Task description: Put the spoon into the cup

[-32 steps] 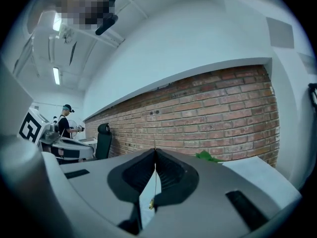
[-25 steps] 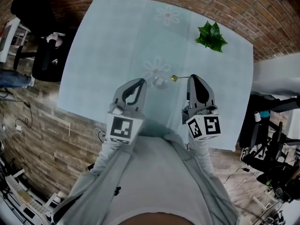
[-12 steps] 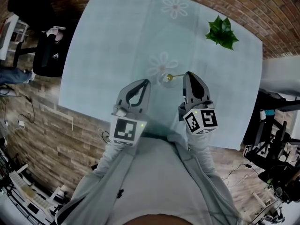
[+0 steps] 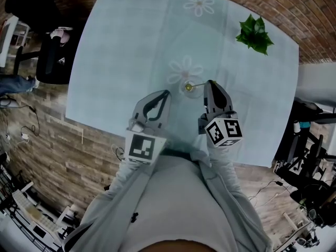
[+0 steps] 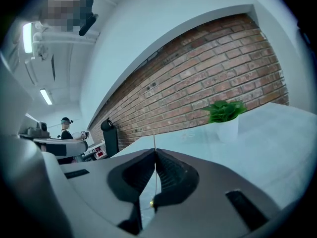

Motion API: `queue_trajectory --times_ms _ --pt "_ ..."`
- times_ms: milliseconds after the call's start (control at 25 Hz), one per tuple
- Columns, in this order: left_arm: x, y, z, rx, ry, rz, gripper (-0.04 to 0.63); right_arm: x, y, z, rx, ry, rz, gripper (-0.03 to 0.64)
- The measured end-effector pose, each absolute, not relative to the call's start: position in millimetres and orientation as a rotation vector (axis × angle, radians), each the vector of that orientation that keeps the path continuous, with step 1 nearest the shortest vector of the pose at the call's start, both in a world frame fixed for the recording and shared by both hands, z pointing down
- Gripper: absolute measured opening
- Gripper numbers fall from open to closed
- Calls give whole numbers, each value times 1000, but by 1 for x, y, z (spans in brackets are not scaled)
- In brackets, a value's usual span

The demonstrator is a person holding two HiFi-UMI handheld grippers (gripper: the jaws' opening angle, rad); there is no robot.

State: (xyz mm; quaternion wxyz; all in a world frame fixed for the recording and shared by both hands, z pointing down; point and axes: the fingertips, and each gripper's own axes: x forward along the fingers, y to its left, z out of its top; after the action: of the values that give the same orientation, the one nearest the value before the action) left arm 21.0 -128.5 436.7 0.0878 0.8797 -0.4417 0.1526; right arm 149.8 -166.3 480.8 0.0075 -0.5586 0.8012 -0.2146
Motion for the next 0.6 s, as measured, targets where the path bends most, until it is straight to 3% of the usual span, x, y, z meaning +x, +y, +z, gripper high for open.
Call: queue_trajectory --times_ms 600 --pt "23 -131 442 2615 -1288 443 20 152 -169 504 -1776 2466 -747 20"
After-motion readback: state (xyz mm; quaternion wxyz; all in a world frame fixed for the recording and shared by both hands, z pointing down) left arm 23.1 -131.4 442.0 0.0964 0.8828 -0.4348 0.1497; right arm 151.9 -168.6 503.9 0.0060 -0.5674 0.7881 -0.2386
